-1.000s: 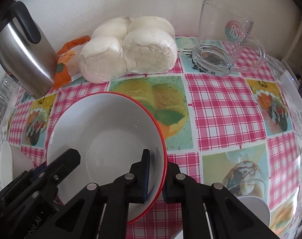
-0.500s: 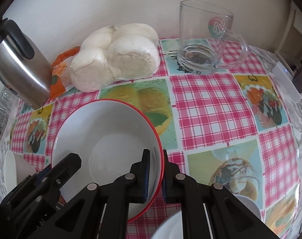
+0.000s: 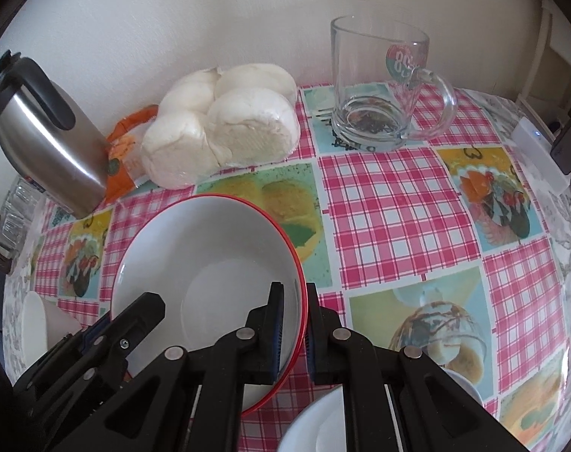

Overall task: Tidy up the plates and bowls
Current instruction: 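Lift the red-rimmed bowl with both grippers and carry it over the steel basin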

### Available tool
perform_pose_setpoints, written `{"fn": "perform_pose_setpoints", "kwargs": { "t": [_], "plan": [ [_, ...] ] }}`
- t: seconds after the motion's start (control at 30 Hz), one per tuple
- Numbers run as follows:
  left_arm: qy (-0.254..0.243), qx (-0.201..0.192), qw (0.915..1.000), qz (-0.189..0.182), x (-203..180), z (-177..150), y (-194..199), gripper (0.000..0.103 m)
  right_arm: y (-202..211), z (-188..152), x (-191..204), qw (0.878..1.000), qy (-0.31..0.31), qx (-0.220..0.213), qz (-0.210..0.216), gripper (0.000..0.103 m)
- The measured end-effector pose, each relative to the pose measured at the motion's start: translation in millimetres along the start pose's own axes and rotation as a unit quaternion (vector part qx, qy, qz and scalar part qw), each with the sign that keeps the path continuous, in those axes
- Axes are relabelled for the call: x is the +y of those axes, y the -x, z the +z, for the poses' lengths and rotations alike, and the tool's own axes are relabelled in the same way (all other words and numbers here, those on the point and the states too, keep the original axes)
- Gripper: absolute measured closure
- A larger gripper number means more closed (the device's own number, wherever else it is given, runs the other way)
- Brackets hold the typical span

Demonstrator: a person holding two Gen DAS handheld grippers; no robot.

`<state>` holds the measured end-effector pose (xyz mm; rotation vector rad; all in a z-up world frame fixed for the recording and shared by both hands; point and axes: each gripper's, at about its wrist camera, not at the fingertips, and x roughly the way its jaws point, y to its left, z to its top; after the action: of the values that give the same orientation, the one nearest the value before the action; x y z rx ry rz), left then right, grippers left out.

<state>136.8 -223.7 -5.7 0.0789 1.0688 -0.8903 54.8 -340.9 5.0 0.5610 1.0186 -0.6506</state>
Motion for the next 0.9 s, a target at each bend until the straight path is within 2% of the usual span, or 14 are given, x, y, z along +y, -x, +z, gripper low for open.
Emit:
{"fn": "perform_pose_setpoints", "kwargs": {
  "t": [0.33,0.6,0.9],
  "plan": [
    [-0.017,-0.024,0.9996,-0.004,-10.2,6.2,35.6,0.087,38.4,-1.5,8.5,0.999,-0.001,-0.032,0.007,0.092],
    [-0.029,-0.041,0.9987,0.005,-5.1,4.3,74.4,0.087,68.7,-19.1,25.0,0.999,-0.007,-0.044,0.025,0.092],
    [-0.049,-0.032,0.9978,0.030,0.5,-10.4,100.6,0.087,89.8,-47.4,41.8,0.998,-0.019,-0.042,0.044,0.092]
  ]
}}
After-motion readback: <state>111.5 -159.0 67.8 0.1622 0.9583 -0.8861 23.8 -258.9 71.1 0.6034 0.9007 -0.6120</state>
